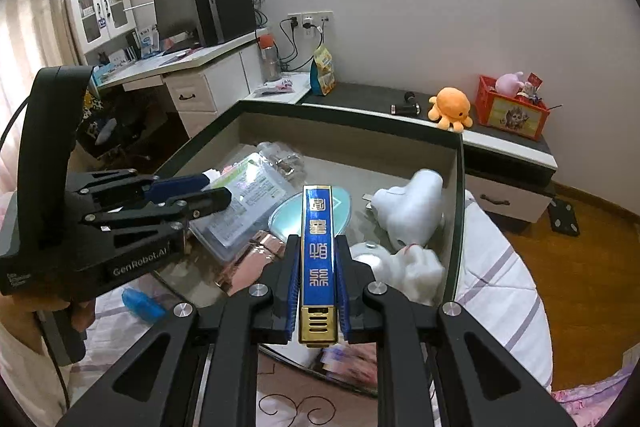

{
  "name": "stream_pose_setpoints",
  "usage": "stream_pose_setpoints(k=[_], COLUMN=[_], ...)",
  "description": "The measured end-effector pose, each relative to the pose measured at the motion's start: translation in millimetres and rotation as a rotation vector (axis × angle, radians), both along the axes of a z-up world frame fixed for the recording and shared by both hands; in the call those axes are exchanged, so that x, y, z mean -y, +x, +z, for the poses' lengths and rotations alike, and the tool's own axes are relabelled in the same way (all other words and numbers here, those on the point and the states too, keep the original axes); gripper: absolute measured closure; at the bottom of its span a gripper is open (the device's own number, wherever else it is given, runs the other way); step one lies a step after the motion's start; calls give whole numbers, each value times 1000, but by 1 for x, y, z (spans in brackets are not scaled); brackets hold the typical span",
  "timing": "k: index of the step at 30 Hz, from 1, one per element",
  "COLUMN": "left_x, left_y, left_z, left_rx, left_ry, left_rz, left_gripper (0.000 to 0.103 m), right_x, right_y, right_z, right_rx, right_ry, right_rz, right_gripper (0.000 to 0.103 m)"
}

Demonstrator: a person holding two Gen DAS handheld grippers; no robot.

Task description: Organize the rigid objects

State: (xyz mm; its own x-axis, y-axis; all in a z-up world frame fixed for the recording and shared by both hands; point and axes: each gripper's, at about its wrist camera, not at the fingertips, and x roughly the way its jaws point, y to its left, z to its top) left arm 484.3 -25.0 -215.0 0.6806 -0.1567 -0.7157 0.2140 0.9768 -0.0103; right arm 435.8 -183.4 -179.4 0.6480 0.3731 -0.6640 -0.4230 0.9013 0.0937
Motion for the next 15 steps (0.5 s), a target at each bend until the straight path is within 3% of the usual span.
stream_pose_setpoints(k=[4,7,11,12,15], left_x=[-4,-8,-11,-12,-16], left_y=[-13,-20,-31,-36,-51], left_z=[8,9,5,5,7], left_rx=[23,34,20,20,29], left_ry=[-23,-22,-25,-28,-40], left_rz=[0,18,13,15,17], left_gripper=[76,56,49,44,41], right_x=[1,-2,-6,-5,-2], right_y=[0,4,3,1,-11], right_z=[0,-4,-12,-12,-6], right_rx=[-4,-34,-45,-43,-23], right_ry=[-3,2,-25,-15,-10], right_rz=[1,15,-7,-9,-27], right_gripper=[87,87,86,84,69])
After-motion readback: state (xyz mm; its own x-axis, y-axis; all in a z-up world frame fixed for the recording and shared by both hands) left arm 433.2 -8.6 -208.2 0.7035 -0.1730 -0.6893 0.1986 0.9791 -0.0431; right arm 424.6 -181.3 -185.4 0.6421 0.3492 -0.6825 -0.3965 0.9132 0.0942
